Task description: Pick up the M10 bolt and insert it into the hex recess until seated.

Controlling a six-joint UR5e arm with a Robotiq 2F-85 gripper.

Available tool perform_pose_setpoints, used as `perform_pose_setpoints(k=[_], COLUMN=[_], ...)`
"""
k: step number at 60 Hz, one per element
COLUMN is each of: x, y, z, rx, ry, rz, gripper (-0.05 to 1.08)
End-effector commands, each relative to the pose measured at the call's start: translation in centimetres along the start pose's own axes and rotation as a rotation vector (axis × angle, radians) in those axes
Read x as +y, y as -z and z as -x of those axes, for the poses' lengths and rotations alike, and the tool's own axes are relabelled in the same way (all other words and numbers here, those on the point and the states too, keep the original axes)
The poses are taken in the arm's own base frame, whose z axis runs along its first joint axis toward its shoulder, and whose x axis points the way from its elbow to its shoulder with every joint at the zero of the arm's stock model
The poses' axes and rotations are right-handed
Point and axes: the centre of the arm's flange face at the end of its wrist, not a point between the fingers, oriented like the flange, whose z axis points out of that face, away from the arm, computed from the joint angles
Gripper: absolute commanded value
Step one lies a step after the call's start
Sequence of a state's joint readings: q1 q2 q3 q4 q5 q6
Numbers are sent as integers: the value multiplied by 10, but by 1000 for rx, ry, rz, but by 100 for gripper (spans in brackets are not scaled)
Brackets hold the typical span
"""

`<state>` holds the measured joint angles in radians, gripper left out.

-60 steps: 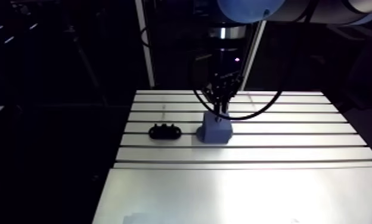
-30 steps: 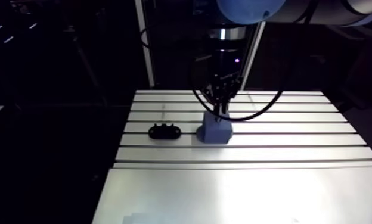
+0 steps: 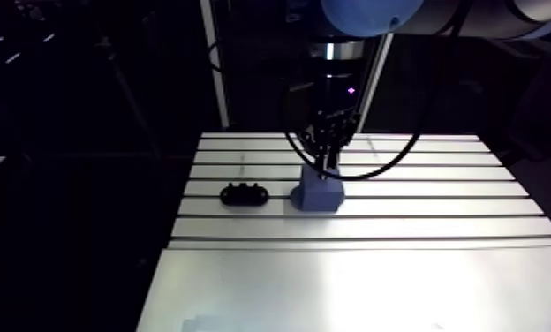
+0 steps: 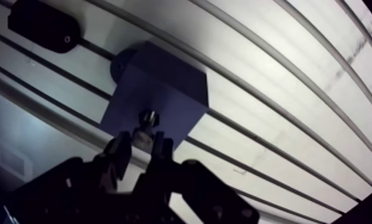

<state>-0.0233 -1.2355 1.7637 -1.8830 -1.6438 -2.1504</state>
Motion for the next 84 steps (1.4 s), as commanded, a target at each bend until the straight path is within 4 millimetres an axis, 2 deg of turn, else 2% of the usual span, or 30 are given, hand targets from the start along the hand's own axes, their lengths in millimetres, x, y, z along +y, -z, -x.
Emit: perform_pose_setpoints(k=[1, 38, 56, 73, 82, 84], x=[0, 7, 10, 9, 6, 4], y=[2, 17, 28, 25, 23, 21], z=[-1, -9, -9, -4, -4, -4], rx=[3, 72, 131, 127, 130, 132], ry=[1, -47, -291, -564, -615, -618], rz=[1, 41, 57, 23, -5, -24], gripper=[0, 0, 0, 3, 4, 8])
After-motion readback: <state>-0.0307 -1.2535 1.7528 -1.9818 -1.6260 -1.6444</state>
